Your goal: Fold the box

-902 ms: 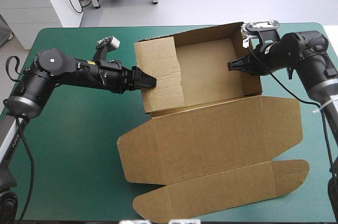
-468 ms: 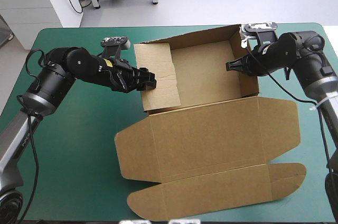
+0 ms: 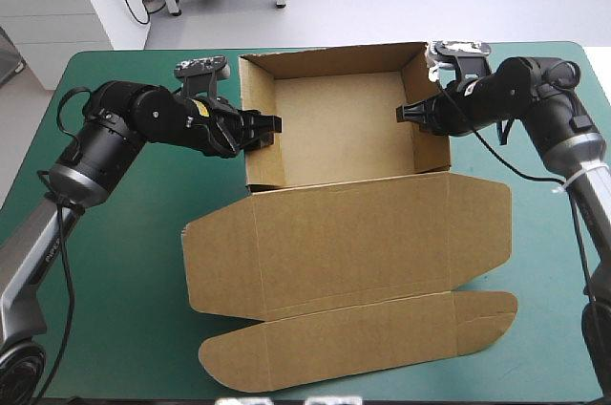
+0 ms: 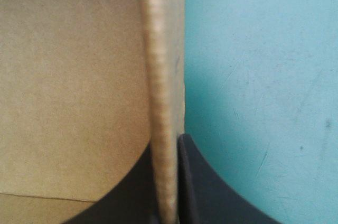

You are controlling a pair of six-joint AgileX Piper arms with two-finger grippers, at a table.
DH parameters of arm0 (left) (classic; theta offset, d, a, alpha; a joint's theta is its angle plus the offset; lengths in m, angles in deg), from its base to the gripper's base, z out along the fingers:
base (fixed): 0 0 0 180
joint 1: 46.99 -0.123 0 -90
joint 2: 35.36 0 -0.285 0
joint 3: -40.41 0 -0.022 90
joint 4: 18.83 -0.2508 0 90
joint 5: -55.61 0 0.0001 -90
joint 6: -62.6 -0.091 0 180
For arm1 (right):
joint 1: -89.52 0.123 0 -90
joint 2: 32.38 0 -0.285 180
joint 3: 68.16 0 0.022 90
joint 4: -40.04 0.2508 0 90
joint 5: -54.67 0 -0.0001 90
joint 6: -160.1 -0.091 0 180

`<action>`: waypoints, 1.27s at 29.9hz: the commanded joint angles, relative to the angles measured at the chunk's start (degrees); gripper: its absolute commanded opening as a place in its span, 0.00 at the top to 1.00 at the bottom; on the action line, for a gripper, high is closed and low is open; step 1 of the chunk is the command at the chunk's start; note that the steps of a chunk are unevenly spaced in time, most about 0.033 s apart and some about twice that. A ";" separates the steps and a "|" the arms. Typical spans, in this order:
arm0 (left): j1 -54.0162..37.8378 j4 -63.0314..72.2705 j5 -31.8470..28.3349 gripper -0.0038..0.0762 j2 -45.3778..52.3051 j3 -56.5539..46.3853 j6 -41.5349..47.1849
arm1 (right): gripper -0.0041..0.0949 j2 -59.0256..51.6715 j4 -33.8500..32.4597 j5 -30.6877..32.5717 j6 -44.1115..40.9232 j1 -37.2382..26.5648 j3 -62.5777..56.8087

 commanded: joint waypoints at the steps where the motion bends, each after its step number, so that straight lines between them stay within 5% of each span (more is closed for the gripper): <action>1: 0.37 2.62 -1.97 0.69 1.25 1.77 0.65 | 0.97 -1.65 6.75 -2.94 0.30 0.24 1.73; 5: 0.37 4.62 -0.67 0.92 -0.21 1.77 -0.19 | 0.97 -1.09 5.77 -2.43 0.88 2.39 1.73; 7: 0.58 5.02 -0.05 0.96 -0.99 1.77 -0.68 | 0.97 -1.09 4.07 -2.43 0.88 3.61 1.73; 15: 1.56 7.49 -0.64 0.96 -4.14 1.77 -1.94 | 0.97 -1.09 1.40 -1.14 0.30 4.81 1.73; 25: 1.63 7.92 0.66 0.96 -9.21 1.77 -1.94 | 0.97 3.62 -1.71 8.71 2.13 4.81 1.73; 38: 1.63 -12.86 3.70 0.96 -15.07 1.77 -1.94 | 0.97 11.61 1.13 9.11 1.05 4.81 1.98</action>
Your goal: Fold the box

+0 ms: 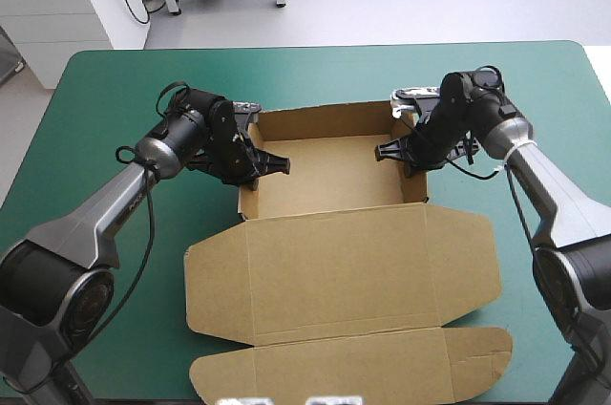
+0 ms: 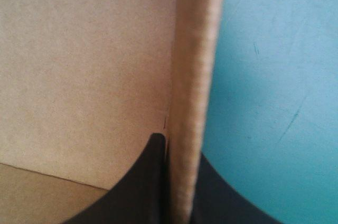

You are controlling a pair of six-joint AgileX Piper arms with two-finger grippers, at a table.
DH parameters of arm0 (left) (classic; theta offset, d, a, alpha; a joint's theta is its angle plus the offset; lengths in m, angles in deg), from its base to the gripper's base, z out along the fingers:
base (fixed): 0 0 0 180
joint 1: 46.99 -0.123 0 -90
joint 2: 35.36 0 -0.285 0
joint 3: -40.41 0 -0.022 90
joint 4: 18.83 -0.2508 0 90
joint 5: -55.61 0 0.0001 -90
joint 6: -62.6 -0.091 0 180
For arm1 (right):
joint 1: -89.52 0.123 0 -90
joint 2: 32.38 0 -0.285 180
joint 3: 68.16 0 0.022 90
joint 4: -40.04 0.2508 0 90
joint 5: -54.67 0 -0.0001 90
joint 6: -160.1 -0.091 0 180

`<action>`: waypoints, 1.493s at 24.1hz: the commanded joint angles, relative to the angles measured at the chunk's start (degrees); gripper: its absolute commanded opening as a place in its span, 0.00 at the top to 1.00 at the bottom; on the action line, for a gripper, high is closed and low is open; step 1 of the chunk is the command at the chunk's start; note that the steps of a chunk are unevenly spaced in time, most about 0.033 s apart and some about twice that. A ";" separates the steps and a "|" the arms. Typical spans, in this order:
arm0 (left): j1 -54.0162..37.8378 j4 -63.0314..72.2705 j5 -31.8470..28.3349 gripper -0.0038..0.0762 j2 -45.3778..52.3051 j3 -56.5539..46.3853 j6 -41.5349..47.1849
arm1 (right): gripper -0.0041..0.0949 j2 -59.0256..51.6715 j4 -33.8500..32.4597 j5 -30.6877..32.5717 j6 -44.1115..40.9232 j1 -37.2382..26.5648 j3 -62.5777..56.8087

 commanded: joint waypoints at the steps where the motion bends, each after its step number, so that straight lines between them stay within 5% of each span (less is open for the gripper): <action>1: 0.65 -2.86 -3.36 0.96 0.72 1.88 -1.88 | 0.97 -0.94 4.66 1.08 2.00 0.69 1.98; 15: 0.55 2.80 -1.61 0.95 -2.08 1.88 -2.91 | 0.95 2.50 3.86 -1.23 0.33 0.57 2.07; 20: 0.55 7.74 2.42 0.72 -2.08 2.24 -7.26 | 0.55 2.50 4.78 2.61 1.24 0.57 2.11; 22: 0.55 6.49 6.19 0.49 -2.08 4.22 -7.26 | 0.27 2.23 4.89 3.46 1.24 0.57 2.11; 24: 0.15 5.56 7.70 0.33 -2.08 6.94 -7.26 | 0.13 1.40 4.48 3.46 1.24 0.57 2.69; 36: -1.27 -1.45 7.80 0.31 3.70 13.06 -7.44 | 0.13 -4.64 -1.90 3.46 -1.00 0.57 10.04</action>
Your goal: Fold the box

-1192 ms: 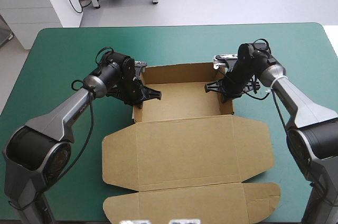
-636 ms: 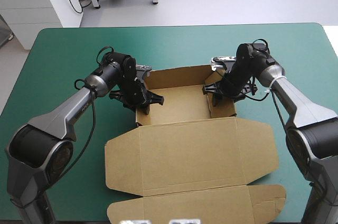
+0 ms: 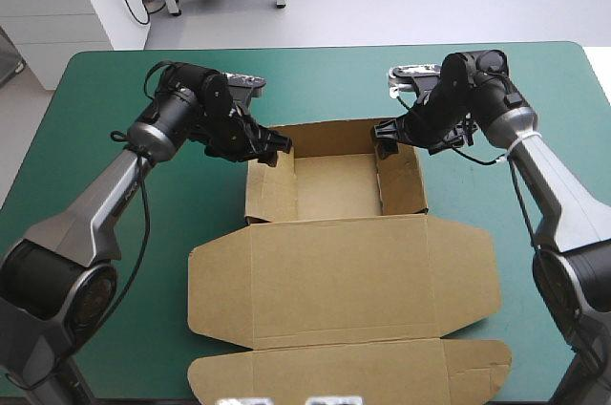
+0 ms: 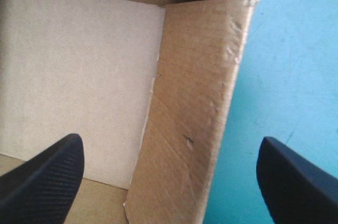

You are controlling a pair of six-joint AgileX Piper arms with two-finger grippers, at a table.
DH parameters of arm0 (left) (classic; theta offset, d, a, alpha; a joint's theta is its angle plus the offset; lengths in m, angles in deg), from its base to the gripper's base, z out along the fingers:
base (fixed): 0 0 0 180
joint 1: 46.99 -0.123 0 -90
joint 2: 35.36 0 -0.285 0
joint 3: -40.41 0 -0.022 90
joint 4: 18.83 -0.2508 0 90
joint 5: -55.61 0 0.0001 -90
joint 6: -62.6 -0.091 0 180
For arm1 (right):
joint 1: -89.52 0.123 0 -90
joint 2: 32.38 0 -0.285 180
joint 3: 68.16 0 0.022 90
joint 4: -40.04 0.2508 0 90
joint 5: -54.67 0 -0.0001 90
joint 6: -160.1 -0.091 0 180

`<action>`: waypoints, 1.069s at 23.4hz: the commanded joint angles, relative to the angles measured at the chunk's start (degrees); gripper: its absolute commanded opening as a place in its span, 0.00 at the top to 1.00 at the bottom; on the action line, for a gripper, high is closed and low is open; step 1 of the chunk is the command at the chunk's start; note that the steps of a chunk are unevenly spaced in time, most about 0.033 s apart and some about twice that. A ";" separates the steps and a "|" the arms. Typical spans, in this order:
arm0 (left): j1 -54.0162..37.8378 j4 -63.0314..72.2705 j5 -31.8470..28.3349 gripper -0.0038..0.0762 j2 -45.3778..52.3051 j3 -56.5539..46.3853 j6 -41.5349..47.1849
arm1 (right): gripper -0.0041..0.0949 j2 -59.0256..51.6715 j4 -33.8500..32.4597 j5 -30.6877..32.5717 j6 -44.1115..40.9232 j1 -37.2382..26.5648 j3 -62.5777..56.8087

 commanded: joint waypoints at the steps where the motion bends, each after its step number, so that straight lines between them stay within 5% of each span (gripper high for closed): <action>1: -0.64 -4.82 3.21 0.31 6.13 2.08 -0.30 | 0.13 -5.52 -1.71 0.52 -0.44 0.08 1.91; 10: -2.09 -10.78 3.21 0.39 16.19 2.08 -0.02 | 0.13 -10.92 -2.37 0.52 -0.90 0.08 1.91; 12: -2.09 -13.19 3.21 0.48 19.06 2.08 -0.11 | 0.13 -12.01 -2.87 0.52 -0.76 0.08 1.91; 17: -2.09 -13.80 3.21 0.96 29.90 2.08 -4.96 | 0.13 -13.36 -3.68 0.52 -0.76 0.08 1.91; 25: -2.09 -14.92 3.21 0.96 43.44 -13.54 -9.98 | 0.13 -12.35 -5.23 0.52 -0.52 0.08 1.30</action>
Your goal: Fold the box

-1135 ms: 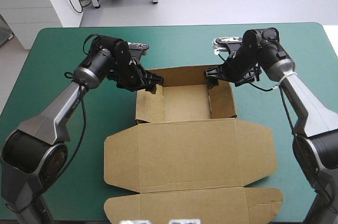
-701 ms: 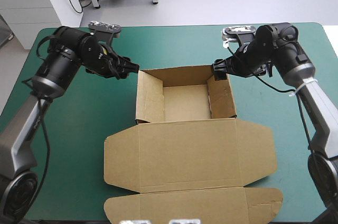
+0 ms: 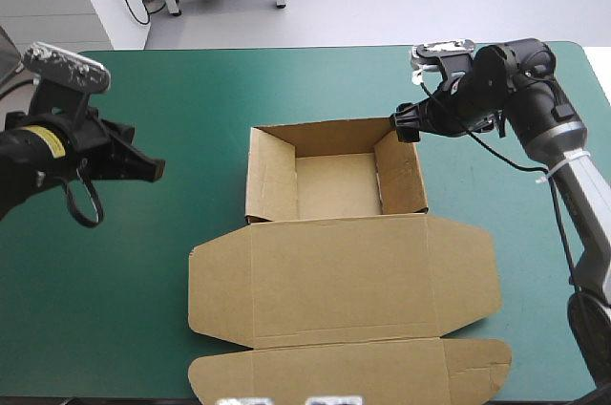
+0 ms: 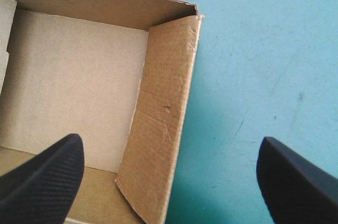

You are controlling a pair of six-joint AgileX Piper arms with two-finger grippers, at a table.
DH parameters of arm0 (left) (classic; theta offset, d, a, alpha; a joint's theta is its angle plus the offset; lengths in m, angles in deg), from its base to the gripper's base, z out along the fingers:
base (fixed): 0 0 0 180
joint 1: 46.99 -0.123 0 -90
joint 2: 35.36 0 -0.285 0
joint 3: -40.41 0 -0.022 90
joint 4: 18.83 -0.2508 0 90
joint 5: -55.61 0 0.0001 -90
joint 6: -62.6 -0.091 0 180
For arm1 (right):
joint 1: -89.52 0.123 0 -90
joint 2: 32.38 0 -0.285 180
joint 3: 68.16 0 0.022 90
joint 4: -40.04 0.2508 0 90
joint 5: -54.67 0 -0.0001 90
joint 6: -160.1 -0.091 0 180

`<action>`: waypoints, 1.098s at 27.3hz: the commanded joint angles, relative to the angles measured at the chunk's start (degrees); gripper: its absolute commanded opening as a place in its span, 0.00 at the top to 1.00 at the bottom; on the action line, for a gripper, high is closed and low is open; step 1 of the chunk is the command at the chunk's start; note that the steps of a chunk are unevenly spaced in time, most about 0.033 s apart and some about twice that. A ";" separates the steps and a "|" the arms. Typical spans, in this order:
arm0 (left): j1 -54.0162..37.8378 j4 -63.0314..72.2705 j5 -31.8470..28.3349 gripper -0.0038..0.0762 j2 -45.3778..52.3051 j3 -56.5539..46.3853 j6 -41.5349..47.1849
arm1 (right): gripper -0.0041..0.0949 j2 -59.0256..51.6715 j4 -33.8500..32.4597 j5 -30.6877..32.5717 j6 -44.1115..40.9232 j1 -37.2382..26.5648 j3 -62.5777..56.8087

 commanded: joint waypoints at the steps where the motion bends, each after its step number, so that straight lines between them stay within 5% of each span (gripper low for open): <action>1: 0.10 -0.94 2.41 0.96 5.64 -9.85 -0.07 | 0.13 -1.12 0.40 -0.18 0.66 0.08 1.41; 7: 0.10 5.26 2.41 0.96 12.61 -29.01 2.66 | 0.13 3.96 0.68 -0.18 2.28 0.08 1.41; 18: 0.10 8.83 2.41 0.96 16.34 -44.72 5.27 | 0.16 14.31 3.36 -0.18 2.21 0.08 1.41; 23: 0.10 8.83 2.41 0.96 17.33 -45.29 5.27 | 0.39 15.91 3.25 -0.18 2.01 0.08 1.41; 30: 0.10 6.15 2.31 0.96 17.71 -45.18 4.85 | 0.91 16.04 2.30 -0.18 2.47 0.08 1.41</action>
